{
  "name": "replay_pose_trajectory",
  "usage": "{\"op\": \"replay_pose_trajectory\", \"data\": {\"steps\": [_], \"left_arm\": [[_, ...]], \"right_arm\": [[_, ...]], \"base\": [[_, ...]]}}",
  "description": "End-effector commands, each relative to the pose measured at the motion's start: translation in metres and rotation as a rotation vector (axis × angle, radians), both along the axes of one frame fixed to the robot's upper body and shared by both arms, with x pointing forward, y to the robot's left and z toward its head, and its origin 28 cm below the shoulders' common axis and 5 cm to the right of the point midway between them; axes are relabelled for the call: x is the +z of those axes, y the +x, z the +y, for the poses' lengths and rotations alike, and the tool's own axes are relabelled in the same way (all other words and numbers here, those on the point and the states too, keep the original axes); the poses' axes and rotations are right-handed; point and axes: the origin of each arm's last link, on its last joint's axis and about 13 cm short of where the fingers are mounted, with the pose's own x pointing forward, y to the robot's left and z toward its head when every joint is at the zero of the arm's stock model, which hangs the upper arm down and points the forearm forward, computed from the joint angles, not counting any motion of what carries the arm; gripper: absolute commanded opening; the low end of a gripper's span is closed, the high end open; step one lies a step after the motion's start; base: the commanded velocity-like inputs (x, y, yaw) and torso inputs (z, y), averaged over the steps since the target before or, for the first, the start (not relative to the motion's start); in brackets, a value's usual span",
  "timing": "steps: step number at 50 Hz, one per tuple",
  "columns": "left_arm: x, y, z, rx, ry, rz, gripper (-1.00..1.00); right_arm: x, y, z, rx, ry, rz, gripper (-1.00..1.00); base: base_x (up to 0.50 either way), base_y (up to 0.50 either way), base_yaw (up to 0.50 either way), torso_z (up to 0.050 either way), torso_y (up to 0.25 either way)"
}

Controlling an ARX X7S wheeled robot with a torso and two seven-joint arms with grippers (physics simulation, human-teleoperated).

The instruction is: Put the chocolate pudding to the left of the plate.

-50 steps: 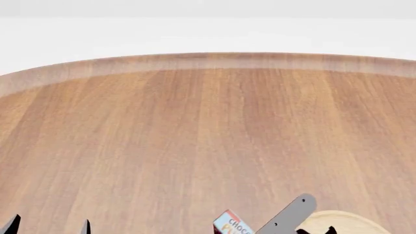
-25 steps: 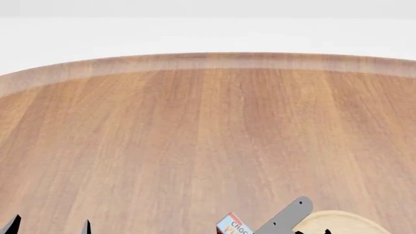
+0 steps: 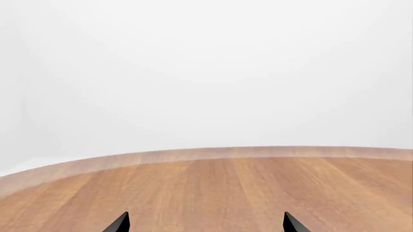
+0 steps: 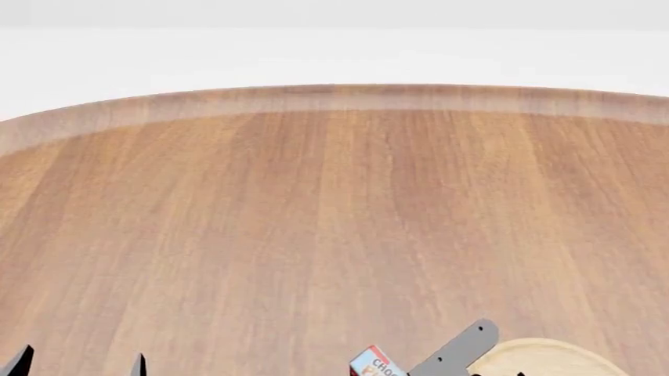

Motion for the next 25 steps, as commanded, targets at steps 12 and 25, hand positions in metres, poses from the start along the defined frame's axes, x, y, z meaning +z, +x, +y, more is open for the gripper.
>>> {"op": "replay_pose_trajectory", "data": {"steps": [12,25], "left_arm": [[0.0,0.0,0.0,-0.002,-0.001,0.0,1.0],[-0.001,0.0,0.0,-0.002,-0.002,0.0,1.0]], "right_arm": [[-0.014,0.003,-0.001,0.002,0.003,0.017,-1.0],[-0.022,0.004,-0.002,-0.007,0.005,0.025,-1.0]], "base": [[0.0,0.0,0.0,0.0,0.0],[0.0,0.0,0.0,0.0,0.0]]}}
